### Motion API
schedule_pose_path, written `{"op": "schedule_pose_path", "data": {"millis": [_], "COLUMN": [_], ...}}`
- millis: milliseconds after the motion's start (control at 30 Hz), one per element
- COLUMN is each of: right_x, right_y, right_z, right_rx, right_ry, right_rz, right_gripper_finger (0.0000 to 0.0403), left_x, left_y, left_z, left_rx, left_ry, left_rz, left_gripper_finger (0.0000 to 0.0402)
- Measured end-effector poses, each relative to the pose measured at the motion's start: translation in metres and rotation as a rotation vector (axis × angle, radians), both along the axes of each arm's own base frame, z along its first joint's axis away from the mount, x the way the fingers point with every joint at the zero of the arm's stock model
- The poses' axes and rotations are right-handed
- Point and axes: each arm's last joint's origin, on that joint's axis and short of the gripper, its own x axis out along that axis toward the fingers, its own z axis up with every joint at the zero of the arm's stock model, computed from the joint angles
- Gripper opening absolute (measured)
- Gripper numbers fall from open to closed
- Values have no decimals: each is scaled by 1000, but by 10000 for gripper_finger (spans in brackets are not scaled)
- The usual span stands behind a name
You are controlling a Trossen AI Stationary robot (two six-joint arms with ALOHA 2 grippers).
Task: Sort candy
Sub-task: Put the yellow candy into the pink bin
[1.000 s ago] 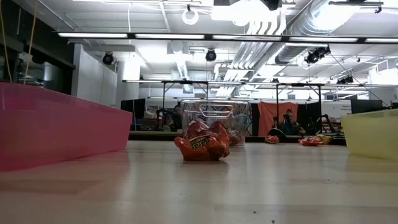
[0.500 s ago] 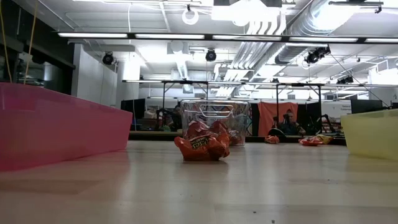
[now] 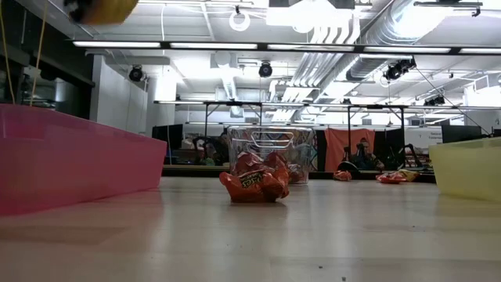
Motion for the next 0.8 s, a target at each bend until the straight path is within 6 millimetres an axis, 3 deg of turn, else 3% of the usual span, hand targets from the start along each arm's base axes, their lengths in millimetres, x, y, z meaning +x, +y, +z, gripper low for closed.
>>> {"op": "schedule_pose_path", "data": {"millis": [200, 300, 400, 600, 800], "right_x": [0, 0, 0, 0, 9], "right_y": [-1, -1, -2, -4, -7], "right_z": [0, 0, 0, 0, -6], "right_rx": [-3, -4, -6, -5, 127], "right_ry": [0, 0, 0, -1, -5], "right_rz": [-20, -24, -56, -149, -269], "right_gripper_finger": [259, 259, 259, 259, 259], "left_x": [-1, 1, 5, 15, 25], "left_y": [-7, -9, -11, -15, -14], "left_z": [-51, -75, -85, -73, -17], "left_rx": [-65, -77, -91, -145, -9], "left_ry": [181, 265, 289, 157, -317], "left_rz": [70, 95, 101, 78, -16], "left_gripper_finger": [18, 45, 84, 168, 203]}}
